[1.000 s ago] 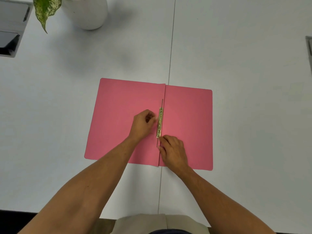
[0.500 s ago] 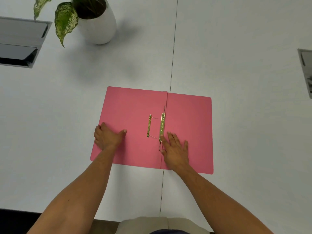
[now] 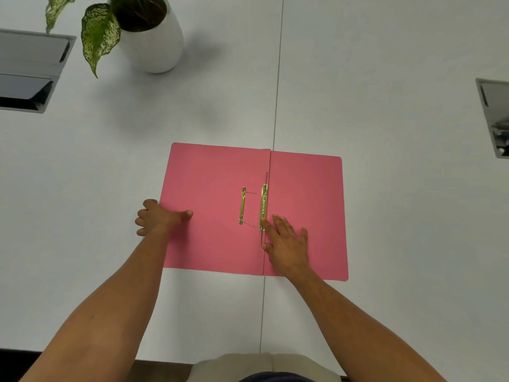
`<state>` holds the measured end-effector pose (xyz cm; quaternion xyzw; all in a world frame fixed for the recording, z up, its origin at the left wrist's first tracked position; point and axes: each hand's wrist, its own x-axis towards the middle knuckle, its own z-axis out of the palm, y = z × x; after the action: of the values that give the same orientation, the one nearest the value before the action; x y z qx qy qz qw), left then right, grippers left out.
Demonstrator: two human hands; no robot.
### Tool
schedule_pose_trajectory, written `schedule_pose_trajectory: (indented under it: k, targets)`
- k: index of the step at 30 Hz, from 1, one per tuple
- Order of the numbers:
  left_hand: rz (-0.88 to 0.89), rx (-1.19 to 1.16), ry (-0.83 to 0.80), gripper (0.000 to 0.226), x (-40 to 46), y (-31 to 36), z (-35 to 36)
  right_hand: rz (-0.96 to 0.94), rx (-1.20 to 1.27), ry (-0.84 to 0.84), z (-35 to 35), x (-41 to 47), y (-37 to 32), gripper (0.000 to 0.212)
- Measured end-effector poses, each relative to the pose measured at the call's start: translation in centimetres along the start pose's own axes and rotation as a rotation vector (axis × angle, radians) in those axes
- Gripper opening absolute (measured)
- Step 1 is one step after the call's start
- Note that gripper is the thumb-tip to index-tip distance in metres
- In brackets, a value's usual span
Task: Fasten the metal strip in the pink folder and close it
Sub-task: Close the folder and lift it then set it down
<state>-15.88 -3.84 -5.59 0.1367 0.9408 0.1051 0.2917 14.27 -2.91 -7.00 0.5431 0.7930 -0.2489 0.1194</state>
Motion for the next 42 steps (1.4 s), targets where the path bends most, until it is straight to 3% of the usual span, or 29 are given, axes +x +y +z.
schedule_pose_trajectory:
  k: [4,11,14,18,21,26,28,33,38,42]
  targets:
    - [-0.015,-0.102,-0.029,0.083,0.4,0.4,-1.1,0.007,0.017,0.008,-0.2,0.1,0.3,0.065]
    - [0.342,0.072,-0.078,0.036,-3.2,4.4,-4.3,0.011,0.050,0.044,-0.7,-0.2,0.5,0.070]
    - [0.448,0.071,-0.283,0.044,-5.8,6.8,-6.0,-0.001,0.076,0.023,-1.2,-0.2,0.8,0.071]
    - [0.588,-0.108,-0.506,0.057,-9.5,8.7,-8.6,-0.020,0.083,-0.015,-1.8,-0.2,1.3,0.069]
    - [0.672,-0.191,-0.644,0.054,-12.1,9.1,-10.1,-0.029,0.099,-0.025,-2.0,-0.2,1.3,0.064]
    - [0.613,-0.341,-0.906,0.088,-14.3,9.2,-9.1,-0.035,0.188,-0.009,-2.2,0.0,1.7,0.049]
    - [0.584,-0.384,-0.987,0.090,-14.9,9.1,-7.6,0.009,0.338,0.071,-2.4,0.1,2.4,0.039]
    - [0.567,-0.273,-1.032,0.088,-15.8,8.9,-3.4,0.209,1.067,0.298,-4.9,-0.4,4.8,0.025]
    - [0.547,-0.207,-0.938,0.071,-15.4,7.8,1.2,0.501,1.506,0.456,-7.7,-1.2,8.6,0.039]
    - [0.486,-0.192,-0.746,0.069,-14.2,6.4,4.1,0.728,1.607,0.555,-8.3,-2.4,12.4,0.058]
